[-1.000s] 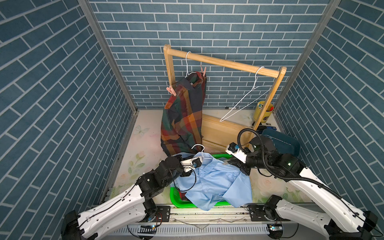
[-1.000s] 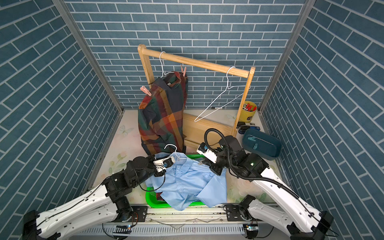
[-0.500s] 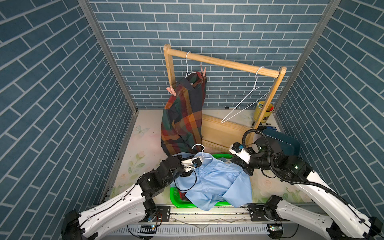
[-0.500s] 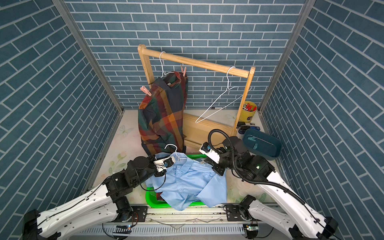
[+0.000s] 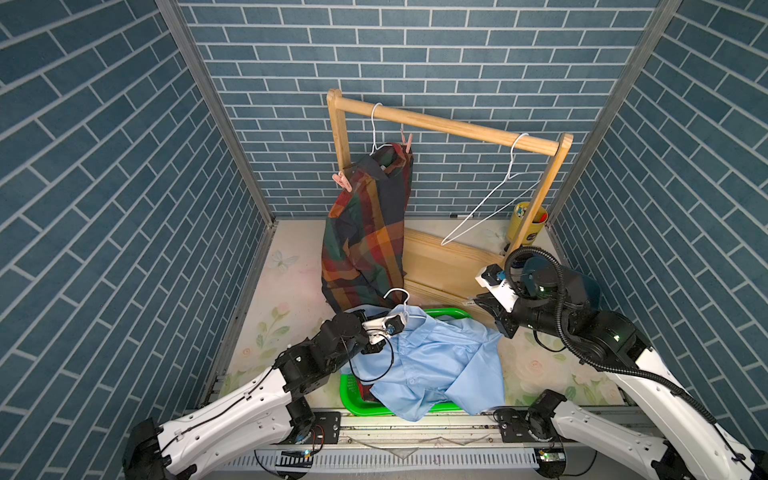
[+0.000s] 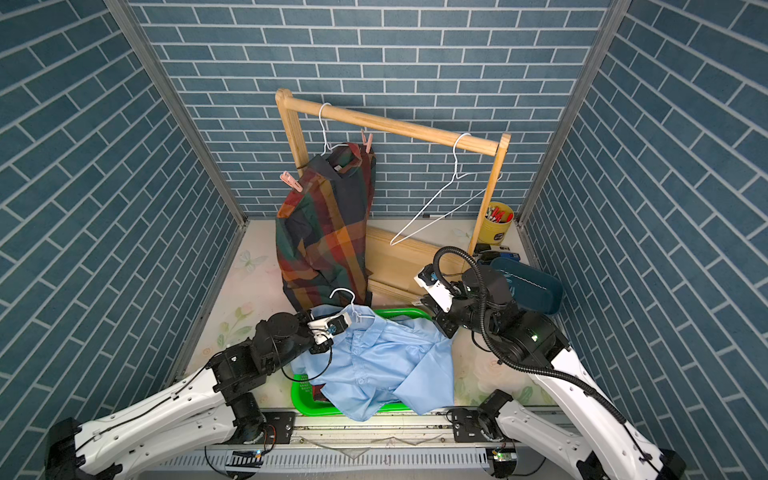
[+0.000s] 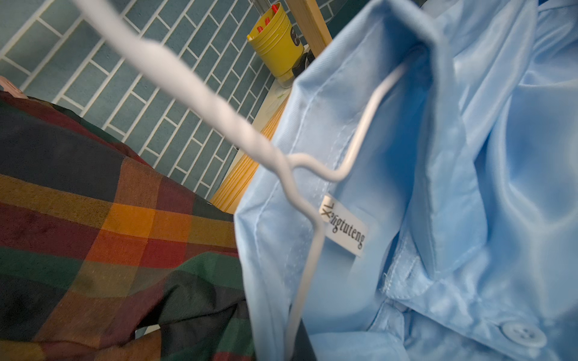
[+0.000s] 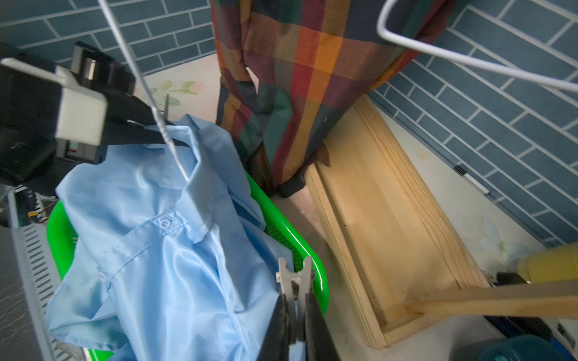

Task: Remove the clothespins securing long-sleeve shirts to the hanger
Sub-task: Remove the clamp from the hanger, then place the clamp in the storage box.

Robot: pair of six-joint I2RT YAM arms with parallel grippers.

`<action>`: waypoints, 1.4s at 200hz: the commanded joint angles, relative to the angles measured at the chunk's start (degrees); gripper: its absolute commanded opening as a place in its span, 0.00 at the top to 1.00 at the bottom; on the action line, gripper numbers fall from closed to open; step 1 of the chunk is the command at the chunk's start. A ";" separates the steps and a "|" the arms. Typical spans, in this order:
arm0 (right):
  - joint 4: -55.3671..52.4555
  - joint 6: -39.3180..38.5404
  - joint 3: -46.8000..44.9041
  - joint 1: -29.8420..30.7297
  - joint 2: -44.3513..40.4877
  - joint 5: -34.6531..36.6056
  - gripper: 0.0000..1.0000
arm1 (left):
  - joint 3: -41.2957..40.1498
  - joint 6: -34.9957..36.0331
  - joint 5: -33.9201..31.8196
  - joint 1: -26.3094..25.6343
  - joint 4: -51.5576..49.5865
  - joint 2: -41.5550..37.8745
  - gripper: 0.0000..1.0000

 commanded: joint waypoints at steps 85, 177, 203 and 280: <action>-3.81 19.36 -0.43 -12.96 6.77 31.41 0.98 | 0.88 -2.81 2.03 0.00 -0.69 -1.40 1.00; 16.99 31.04 -11.75 -49.32 18.67 22.02 1.00 | 0.51 -2.97 1.61 -0.84 -1.45 -4.06 1.00; 22.03 33.44 -10.29 -52.89 24.25 22.15 1.00 | 0.79 -3.23 2.32 -0.88 -1.42 -3.74 1.00; 28.81 37.99 -3.83 -55.92 41.21 20.78 0.79 | 1.21 -3.45 2.57 -1.32 -2.33 -4.42 1.00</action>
